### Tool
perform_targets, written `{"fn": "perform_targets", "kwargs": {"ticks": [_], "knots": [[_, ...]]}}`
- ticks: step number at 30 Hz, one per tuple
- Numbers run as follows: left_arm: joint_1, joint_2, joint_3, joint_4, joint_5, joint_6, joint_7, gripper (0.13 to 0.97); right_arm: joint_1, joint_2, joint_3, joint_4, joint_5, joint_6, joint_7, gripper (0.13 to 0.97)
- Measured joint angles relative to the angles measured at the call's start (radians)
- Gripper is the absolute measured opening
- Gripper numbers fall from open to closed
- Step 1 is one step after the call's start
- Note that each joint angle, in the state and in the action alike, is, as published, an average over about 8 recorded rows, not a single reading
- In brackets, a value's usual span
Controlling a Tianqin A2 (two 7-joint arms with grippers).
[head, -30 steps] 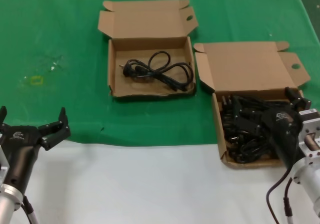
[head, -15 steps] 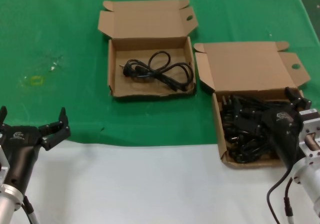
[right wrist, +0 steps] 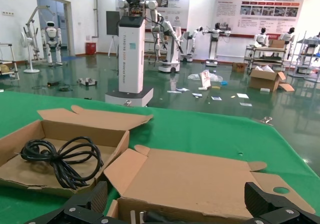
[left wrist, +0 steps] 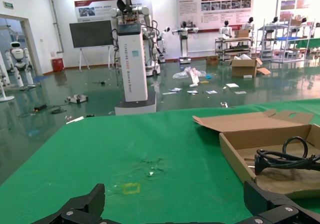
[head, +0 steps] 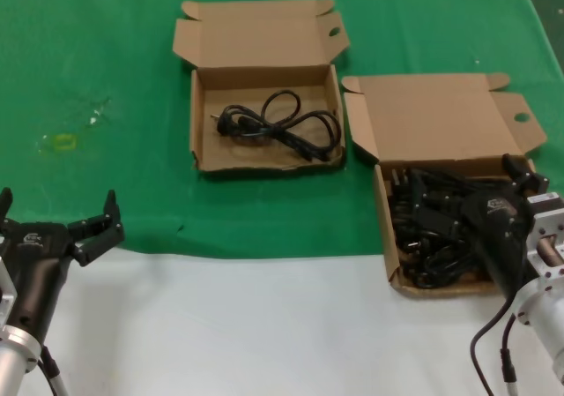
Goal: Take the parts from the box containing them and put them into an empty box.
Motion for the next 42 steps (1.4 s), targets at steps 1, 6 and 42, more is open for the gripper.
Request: {"fn": "perform_targets", "kwargs": {"ticks": [1, 6, 42], "knots": [[0.000, 0.000, 0.000, 0.000, 0.000, 0.000, 0.000, 0.966, 0.000, 0.000, 0.000, 0.000, 0.000, 0.000, 0.000, 0.966], [0.000, 0.000, 0.000, 0.000, 0.000, 0.000, 0.000, 0.966, 0.000, 0.000, 0.000, 0.000, 0.000, 0.000, 0.000, 0.966], [0.000, 0.000, 0.000, 0.000, 0.000, 0.000, 0.000, 0.966, 0.000, 0.000, 0.000, 0.000, 0.000, 0.000, 0.000, 0.966]]}}
